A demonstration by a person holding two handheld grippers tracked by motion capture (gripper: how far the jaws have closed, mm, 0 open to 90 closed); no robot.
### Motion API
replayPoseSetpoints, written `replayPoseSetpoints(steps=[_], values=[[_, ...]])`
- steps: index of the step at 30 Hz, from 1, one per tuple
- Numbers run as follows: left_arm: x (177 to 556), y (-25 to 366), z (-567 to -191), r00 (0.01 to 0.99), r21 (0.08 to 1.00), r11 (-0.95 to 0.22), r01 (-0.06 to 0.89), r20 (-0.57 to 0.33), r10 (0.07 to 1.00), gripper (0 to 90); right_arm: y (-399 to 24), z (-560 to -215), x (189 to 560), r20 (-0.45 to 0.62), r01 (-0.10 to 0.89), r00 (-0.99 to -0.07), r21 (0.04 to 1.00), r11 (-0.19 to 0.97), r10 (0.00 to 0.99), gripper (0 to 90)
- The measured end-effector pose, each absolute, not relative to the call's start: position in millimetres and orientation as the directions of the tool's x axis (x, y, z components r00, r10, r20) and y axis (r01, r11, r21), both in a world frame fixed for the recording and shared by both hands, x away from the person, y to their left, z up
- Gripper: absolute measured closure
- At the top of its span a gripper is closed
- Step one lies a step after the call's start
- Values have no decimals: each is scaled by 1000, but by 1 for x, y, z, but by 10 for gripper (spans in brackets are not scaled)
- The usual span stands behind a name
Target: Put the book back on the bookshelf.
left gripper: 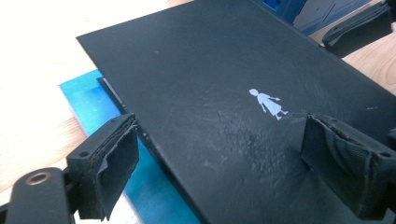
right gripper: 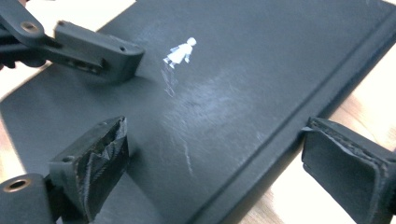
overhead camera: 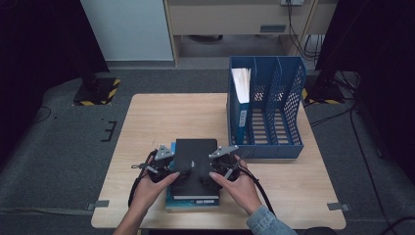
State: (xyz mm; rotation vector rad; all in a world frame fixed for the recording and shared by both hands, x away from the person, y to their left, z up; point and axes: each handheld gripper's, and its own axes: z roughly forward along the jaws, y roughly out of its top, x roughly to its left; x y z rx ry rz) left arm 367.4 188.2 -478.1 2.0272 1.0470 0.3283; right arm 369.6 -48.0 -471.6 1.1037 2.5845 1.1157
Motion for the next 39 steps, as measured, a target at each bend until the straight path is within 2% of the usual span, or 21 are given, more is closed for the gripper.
replayPoseSetpoints(steps=[6,11,14,18,21,39], values=[[371,189,-478,630,756,-332,564,-134,765,91,-54,-478,372,228,605,-712,679,416,664,47],[375,189,-479,640,755,-339,562,-138,755,77,-51,-481,375,231,607,-707,682,407,668,3],[377,190,-481,644,760,-335,557,-140,752,65,-50,-480,376,219,602,-706,687,407,674,3],[382,194,-488,639,769,-277,576,-212,739,45,-54,-483,380,245,608,-708,689,395,662,3],[383,194,-490,648,768,-269,582,-238,724,66,-57,-486,381,272,622,-700,687,376,660,4],[377,191,-487,660,744,-290,602,-259,705,85,-67,-488,365,300,629,-701,687,364,646,5]])
